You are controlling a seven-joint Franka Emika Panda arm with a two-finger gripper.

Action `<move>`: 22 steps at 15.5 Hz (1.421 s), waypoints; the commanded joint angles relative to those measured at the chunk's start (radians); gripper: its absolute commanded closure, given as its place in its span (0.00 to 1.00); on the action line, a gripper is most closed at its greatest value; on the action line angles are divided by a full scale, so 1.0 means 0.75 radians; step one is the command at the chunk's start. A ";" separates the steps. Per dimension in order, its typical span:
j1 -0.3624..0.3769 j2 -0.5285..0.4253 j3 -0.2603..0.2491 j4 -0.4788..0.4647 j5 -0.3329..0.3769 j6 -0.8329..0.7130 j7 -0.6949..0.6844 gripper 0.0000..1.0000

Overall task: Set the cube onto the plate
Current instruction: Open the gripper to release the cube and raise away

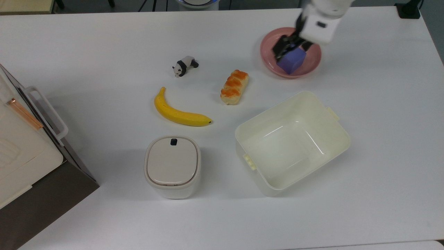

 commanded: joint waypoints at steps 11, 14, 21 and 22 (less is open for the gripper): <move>-0.630 -0.292 -0.042 0.085 0.010 -0.081 0.050 0.00; -0.661 -0.337 -0.036 0.083 0.010 -0.158 0.015 0.00; -0.798 -0.370 0.075 0.083 0.022 -0.267 -0.022 0.00; -0.802 -0.372 0.077 0.083 0.022 -0.285 -0.028 0.00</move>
